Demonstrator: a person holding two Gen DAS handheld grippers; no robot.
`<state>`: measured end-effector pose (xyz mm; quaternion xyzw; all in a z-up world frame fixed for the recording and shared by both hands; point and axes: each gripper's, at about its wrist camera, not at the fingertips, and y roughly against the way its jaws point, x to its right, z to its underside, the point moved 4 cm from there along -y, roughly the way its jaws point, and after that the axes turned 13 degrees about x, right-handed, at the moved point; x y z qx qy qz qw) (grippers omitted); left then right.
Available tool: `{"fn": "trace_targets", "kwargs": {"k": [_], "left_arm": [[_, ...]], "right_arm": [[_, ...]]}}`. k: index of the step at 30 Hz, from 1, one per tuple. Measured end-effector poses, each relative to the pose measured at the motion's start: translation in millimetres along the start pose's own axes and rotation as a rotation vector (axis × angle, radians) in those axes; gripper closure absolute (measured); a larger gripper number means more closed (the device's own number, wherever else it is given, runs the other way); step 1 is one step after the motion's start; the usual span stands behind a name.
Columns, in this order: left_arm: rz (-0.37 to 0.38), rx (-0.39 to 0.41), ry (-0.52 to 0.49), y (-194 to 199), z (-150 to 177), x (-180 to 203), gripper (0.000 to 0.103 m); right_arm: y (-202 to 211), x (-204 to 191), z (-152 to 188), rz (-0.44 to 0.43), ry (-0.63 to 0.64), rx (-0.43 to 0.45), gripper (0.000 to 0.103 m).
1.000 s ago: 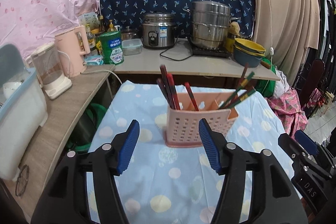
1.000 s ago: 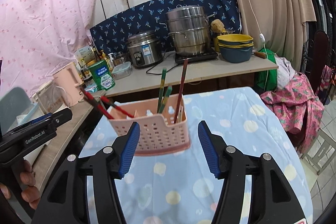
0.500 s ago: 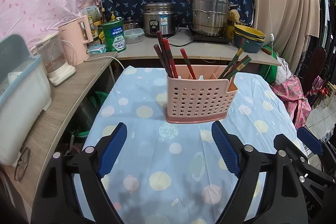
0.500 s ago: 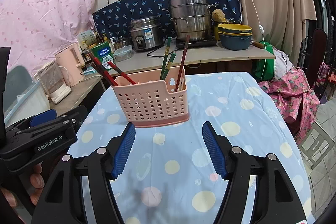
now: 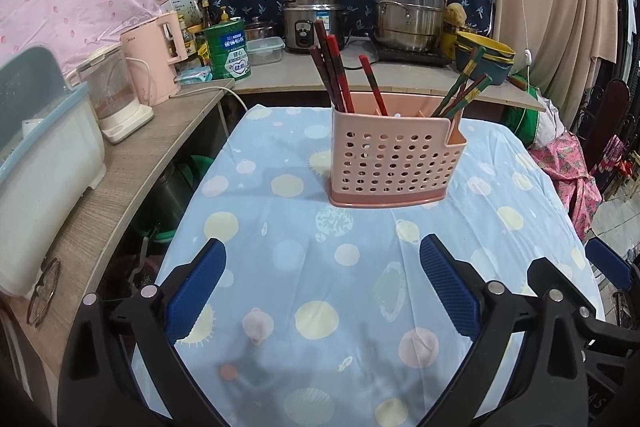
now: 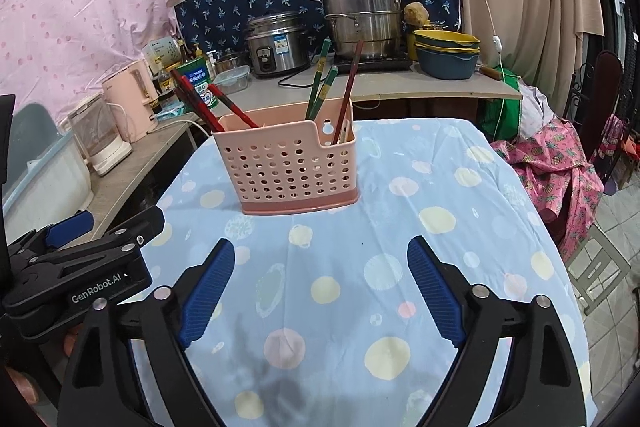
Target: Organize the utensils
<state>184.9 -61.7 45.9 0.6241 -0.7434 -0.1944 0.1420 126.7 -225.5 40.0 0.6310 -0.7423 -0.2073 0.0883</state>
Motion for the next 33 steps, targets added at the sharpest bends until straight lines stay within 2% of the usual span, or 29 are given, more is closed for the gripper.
{"fn": "trace_targets", "kwargs": {"k": [3, 6, 33], "left_arm": [[-0.008, -0.012, -0.002, -1, 4, 0, 0.009], [-0.021, -0.019, -0.007, -3, 7, -1, 0.009], [-0.071, -0.039, -0.032, -7, 17, -3, 0.008]], "right_arm": [[0, 2, 3, 0.014, 0.004, 0.0, 0.016], [-1, 5, 5, 0.025, 0.003, -0.002, 0.007], [-6, 8, 20, 0.08, 0.008, -0.033, 0.007]]}}
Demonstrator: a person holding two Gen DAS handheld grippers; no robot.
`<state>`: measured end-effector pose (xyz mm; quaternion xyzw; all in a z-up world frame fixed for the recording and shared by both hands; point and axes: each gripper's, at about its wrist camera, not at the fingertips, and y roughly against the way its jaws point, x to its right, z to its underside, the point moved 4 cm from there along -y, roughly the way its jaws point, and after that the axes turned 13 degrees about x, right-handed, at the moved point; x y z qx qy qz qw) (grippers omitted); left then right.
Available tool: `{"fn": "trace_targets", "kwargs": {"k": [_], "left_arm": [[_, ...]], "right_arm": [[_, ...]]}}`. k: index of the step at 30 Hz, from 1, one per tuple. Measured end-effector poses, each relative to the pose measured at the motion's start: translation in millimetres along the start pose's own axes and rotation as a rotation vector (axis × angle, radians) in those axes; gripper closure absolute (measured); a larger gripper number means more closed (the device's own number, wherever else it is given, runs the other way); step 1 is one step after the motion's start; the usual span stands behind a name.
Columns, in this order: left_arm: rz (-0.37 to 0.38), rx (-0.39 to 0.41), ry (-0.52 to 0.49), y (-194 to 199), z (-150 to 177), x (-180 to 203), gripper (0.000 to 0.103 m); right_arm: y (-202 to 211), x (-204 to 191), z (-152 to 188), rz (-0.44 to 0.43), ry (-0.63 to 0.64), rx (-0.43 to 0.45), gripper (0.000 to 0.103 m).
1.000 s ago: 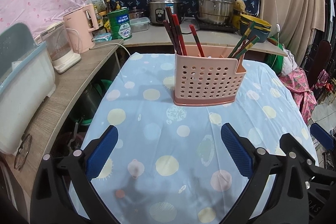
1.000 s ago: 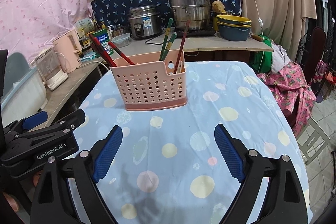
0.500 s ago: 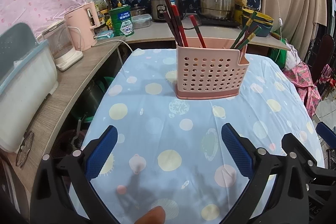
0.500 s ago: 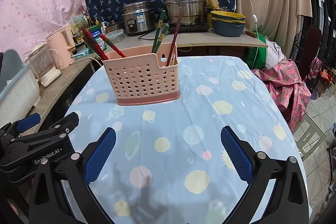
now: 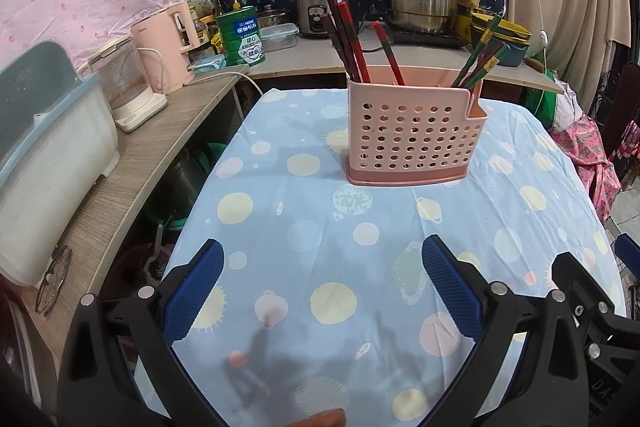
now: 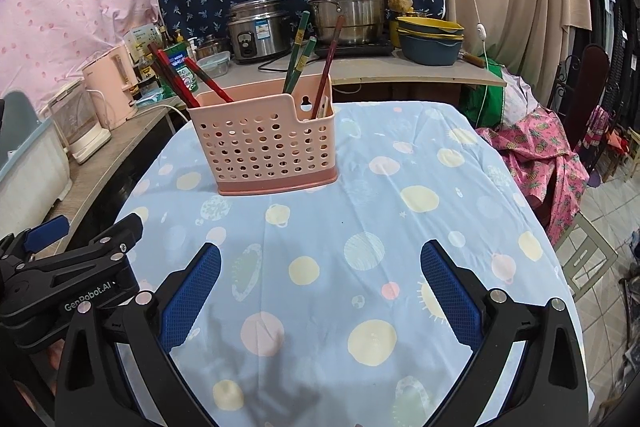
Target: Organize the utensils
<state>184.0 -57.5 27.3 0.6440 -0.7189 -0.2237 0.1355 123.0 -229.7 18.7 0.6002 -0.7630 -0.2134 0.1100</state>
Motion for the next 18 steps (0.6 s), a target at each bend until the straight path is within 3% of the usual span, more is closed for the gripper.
{"fn": "trace_targets", "kwargs": {"k": [18], "left_arm": [[-0.035, -0.016, 0.01, -4.6, 4.4, -7.6, 0.008]], "right_arm": [[-4.4, 5.6, 3.5, 0.014, -0.006, -0.012, 0.007]]}}
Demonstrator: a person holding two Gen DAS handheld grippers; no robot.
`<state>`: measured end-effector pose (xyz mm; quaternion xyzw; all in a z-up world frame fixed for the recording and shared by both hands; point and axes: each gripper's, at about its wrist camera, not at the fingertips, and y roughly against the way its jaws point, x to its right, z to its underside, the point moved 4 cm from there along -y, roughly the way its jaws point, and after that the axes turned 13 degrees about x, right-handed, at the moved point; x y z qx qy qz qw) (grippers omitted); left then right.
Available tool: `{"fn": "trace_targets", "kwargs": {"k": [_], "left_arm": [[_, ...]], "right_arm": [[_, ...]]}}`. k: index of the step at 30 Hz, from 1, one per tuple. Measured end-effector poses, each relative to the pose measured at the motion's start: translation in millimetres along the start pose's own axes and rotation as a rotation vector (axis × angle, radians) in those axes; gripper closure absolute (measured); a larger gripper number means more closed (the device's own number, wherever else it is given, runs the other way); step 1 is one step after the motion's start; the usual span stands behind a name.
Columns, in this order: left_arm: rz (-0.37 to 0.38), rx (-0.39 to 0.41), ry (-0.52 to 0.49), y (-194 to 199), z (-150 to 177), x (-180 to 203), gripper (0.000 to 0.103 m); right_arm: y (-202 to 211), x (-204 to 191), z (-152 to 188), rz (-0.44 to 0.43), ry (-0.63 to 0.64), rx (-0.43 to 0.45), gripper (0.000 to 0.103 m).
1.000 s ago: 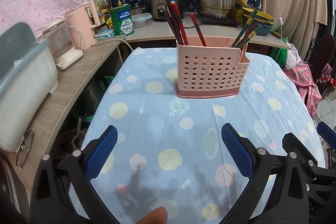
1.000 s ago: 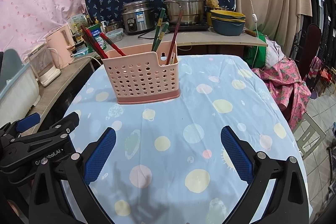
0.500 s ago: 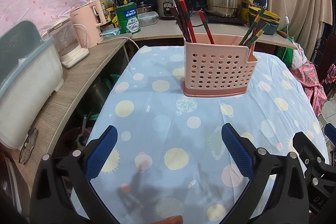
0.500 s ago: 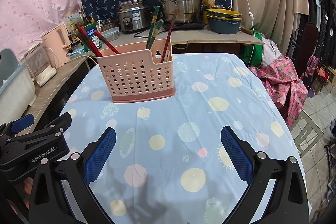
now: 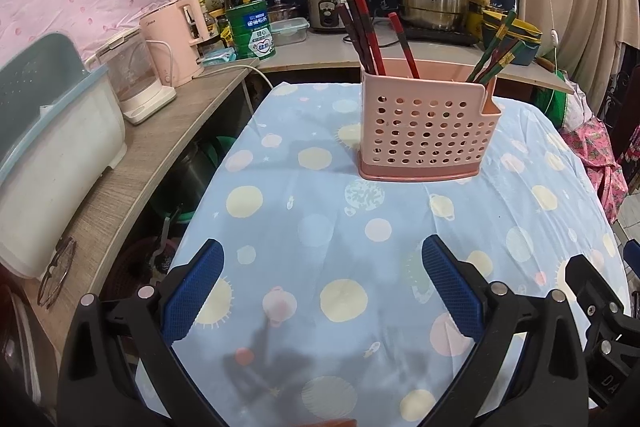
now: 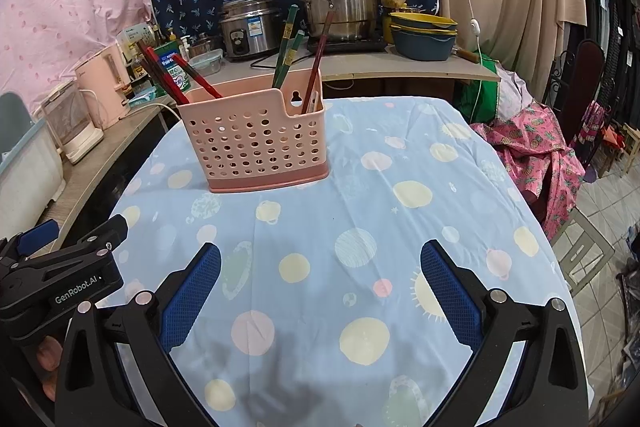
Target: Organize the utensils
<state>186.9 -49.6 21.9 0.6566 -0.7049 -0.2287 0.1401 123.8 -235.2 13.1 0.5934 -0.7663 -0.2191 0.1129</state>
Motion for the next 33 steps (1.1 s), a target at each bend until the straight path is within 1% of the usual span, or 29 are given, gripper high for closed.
{"fn": "trace_targets", "kwargs": {"k": [3, 33], "left_arm": [[-0.011, -0.003, 0.006, -0.7, 1.1, -2.0, 0.008], [-0.017, 0.002, 0.001, -1.1, 0.0, -4.8, 0.008]], "right_arm": [[-0.8, -0.3, 2.0, -0.001, -0.002, -0.004, 0.007], [-2.2, 6.5, 5.0, 0.013, -0.013, -0.005, 0.007]]}}
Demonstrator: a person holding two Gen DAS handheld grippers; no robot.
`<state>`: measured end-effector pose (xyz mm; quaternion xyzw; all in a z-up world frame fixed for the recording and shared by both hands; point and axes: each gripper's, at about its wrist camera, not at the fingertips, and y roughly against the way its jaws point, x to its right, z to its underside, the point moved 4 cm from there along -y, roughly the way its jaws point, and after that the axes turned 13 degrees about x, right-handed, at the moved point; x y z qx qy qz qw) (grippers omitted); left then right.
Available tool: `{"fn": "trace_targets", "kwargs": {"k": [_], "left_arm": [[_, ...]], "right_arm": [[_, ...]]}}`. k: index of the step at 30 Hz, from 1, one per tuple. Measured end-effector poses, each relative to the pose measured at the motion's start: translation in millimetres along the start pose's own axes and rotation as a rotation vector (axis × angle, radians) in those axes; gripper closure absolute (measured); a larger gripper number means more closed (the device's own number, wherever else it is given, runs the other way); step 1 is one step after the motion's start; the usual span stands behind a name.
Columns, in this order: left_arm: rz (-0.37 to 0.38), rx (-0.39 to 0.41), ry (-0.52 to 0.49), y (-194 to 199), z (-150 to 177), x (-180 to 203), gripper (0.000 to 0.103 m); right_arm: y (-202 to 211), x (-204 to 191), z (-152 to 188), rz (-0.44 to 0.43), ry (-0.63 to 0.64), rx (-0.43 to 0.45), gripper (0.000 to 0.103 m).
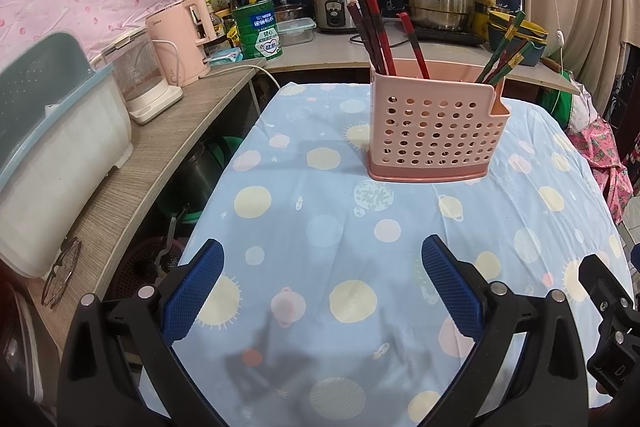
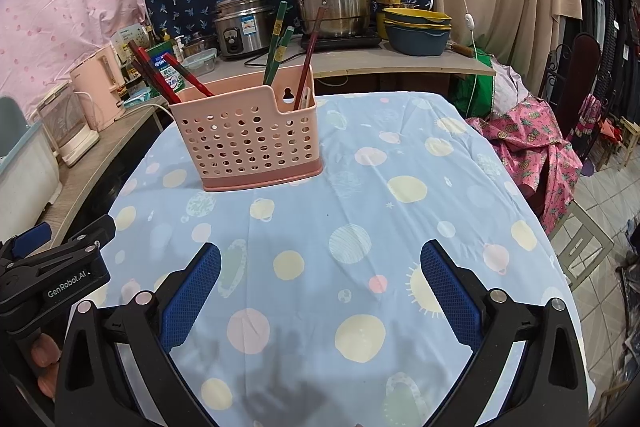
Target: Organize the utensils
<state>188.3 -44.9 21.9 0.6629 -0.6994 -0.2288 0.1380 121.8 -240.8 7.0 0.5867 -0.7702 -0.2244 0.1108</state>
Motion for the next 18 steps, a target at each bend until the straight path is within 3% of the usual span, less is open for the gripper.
{"fn": "trace_targets", "kwargs": {"k": [18], "left_arm": [[-0.003, -0.008, 0.006, -2.7, 0.6, -3.9, 0.008]], "right_arm": [[-0.2, 4.9, 0.9, 0.013, -0.001, -0.002, 0.007]]}}
